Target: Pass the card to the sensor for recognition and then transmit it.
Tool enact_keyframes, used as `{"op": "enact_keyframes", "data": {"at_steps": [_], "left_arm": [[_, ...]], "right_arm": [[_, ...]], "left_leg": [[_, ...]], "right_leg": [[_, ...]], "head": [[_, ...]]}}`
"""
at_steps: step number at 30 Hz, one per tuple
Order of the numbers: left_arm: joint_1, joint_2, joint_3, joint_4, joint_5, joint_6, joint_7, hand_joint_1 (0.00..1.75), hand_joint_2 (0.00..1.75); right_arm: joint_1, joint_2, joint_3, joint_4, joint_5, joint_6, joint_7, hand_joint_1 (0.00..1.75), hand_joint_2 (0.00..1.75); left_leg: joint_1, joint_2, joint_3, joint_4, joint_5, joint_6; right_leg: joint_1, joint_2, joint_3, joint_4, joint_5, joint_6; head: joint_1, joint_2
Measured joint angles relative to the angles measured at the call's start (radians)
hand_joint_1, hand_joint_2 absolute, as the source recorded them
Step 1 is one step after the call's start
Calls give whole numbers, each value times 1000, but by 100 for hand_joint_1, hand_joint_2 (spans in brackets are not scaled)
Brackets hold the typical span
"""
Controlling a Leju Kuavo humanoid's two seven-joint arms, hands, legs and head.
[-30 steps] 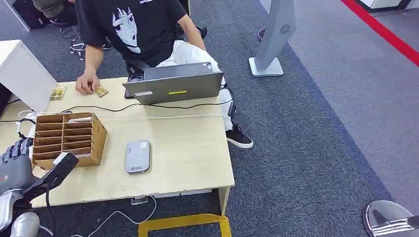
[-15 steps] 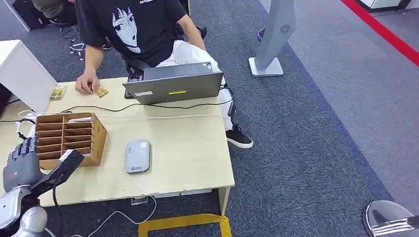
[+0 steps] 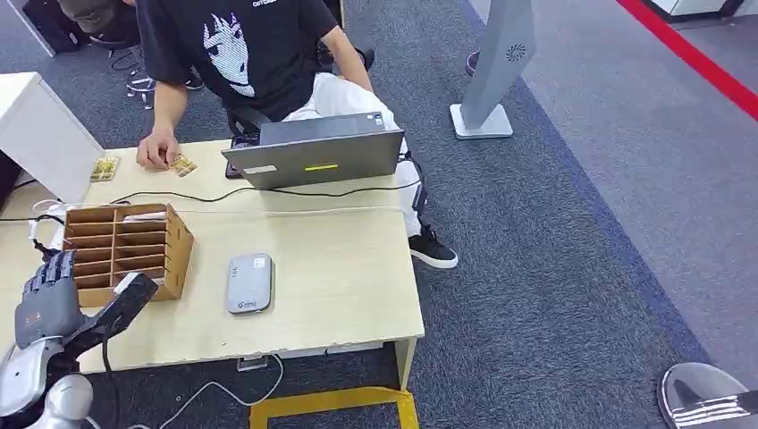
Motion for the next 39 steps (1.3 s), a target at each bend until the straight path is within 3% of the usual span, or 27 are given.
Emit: {"op": "enact_keyframes", "data": {"at_steps": [24, 39], "left_arm": [[23, -14, 0, 36, -15, 29, -30, 0, 175], [-96, -29, -6, 120, -43, 35, -50, 0, 175]], "right_arm": [[-2, 0, 0, 0, -8, -39, -30, 0, 175], [-5, 2, -1, 0, -17, -48, -47, 0, 175]], "left_leg": [[0, 0, 0, 0, 0, 0], [0, 0, 0, 0, 1, 0]], "right_leg": [[0, 0, 0, 0, 0, 0], [0, 0, 0, 0, 0, 0]], "head": [[0, 0], [0, 0]]}}
